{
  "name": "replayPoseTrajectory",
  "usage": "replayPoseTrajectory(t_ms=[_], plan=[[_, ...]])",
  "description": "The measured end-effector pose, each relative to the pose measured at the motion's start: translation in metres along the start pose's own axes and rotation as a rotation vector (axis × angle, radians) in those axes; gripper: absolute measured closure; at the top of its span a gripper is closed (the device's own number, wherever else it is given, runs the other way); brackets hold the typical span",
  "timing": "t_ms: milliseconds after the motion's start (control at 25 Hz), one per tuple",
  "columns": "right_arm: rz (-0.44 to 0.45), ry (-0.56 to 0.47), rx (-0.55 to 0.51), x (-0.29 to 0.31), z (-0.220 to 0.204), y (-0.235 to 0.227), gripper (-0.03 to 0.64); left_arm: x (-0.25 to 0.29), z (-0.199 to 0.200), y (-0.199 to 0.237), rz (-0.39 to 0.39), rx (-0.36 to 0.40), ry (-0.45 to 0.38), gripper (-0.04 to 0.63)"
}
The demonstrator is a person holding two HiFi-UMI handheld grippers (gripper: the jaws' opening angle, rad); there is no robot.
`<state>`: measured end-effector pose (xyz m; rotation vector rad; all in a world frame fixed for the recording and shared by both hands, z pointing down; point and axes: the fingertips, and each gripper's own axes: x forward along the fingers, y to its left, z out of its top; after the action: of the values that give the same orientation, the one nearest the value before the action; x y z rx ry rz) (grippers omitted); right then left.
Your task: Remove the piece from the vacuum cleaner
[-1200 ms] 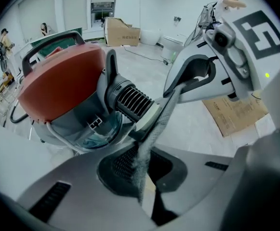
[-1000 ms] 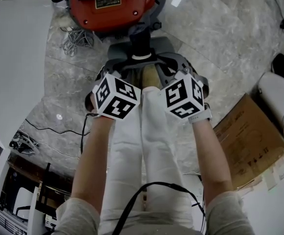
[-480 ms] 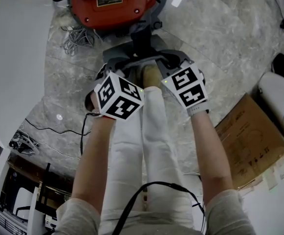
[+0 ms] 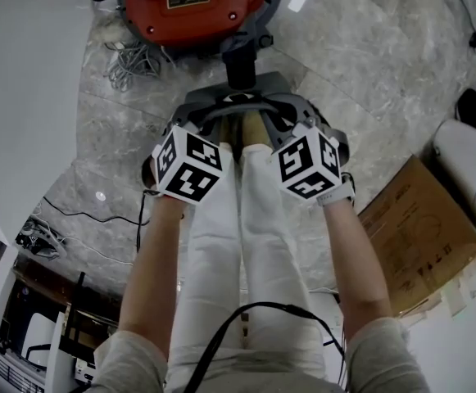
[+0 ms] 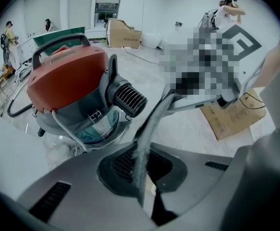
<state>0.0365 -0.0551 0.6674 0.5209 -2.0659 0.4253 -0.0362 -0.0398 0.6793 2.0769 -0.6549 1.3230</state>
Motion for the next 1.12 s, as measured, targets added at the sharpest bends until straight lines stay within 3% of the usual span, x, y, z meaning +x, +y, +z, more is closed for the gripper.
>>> replayPoseTrajectory(t_ms=[680, 880, 1120], plan=[[-0.011, -0.012, -0.014, -0.127, 0.056, 0.024, 0.591, -0.122, 0.039, -0.050, -0.051, 0.079, -0.063, 0.560], [-0.046, -0.075, -0.036, -0.169, 0.085, 0.026, 0.591, -0.168, 0.059, -0.059, -0.111, 0.000, -0.126, 0.560], [-0.008, -0.117, 0.014, -0.211, 0.120, 0.038, 0.591, -0.223, 0.068, -0.070, -0.140, 0.024, -0.191, 0.560]])
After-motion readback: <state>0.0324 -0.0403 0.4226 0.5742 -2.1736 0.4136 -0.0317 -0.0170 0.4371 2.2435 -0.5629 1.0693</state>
